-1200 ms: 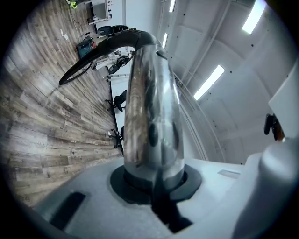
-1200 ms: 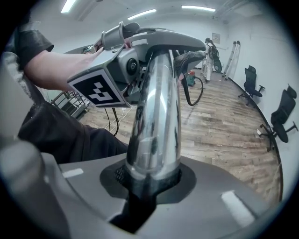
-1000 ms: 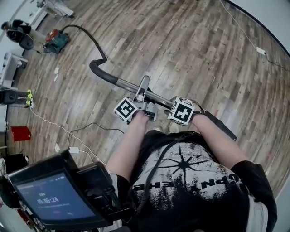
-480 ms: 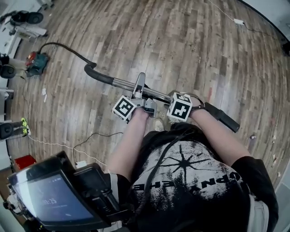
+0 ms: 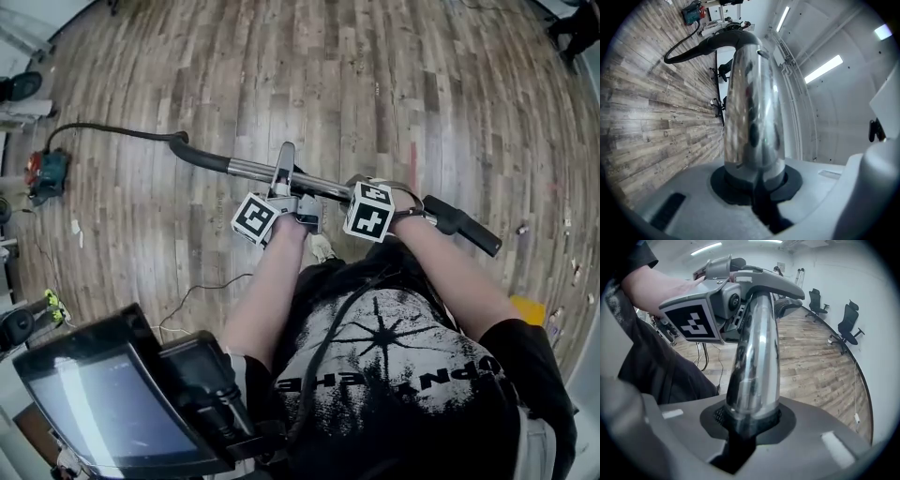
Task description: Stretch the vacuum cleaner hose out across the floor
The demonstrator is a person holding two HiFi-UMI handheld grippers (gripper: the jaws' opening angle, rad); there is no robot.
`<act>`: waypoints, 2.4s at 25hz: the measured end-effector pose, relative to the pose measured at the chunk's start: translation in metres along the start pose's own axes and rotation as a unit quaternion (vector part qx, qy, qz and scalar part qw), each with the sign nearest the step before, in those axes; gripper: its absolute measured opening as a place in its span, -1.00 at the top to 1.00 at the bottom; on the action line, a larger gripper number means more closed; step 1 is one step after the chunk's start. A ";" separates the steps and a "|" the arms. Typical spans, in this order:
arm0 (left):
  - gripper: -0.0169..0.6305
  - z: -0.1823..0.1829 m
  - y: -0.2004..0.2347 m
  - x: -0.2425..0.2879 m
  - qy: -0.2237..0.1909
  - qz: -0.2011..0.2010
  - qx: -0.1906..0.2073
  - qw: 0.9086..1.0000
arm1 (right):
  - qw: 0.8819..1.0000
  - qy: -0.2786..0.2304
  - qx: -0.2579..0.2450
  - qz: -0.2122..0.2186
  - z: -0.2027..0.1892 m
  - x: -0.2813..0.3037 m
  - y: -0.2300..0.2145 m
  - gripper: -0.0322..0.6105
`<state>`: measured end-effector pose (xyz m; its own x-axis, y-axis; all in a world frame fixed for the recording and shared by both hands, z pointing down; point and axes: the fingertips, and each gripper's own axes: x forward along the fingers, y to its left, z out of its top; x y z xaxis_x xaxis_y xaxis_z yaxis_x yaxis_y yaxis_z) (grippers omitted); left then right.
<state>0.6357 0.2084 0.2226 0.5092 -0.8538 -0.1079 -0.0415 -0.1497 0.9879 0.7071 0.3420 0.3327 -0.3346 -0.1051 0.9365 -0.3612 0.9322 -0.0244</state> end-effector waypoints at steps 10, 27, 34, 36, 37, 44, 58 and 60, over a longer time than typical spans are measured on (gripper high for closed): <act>0.82 -0.091 0.038 0.055 -0.004 0.058 0.006 0.998 | 0.999 -0.001 0.009 0.033 -0.101 -0.010 -0.041 0.64; 0.82 -0.107 0.123 0.099 0.035 0.100 -0.045 0.993 | 0.997 0.044 0.059 0.033 -0.137 0.039 -0.079 0.64; 0.82 -0.139 0.145 0.149 0.055 0.101 -0.030 0.993 | 0.996 0.023 0.078 0.026 -0.172 0.051 -0.122 0.64; 0.82 -0.147 0.153 0.149 0.041 0.104 -0.025 0.993 | 0.997 0.020 0.065 0.029 -0.185 0.056 -0.125 0.64; 0.82 -0.147 0.157 0.149 0.034 0.106 -0.024 0.994 | 0.998 0.020 0.057 0.027 -0.188 0.059 -0.129 0.64; 0.68 -0.156 0.188 0.147 0.073 0.109 -0.005 0.991 | 0.998 0.029 0.048 0.000 -0.203 0.087 -0.153 0.64; 0.53 -0.217 0.285 0.102 0.136 0.141 -0.035 0.980 | 0.996 0.049 0.050 -0.047 -0.289 0.169 -0.215 0.63; 0.85 -0.225 0.291 0.105 0.194 0.100 0.034 0.975 | 0.996 0.055 0.039 -0.060 -0.308 0.186 -0.226 0.63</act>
<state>0.8704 0.1879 0.5240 0.7714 -0.6184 0.1500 -0.2241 -0.0433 0.9736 0.9944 0.2181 0.6206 -0.1892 -0.1709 0.9670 -0.4602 0.8853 0.0665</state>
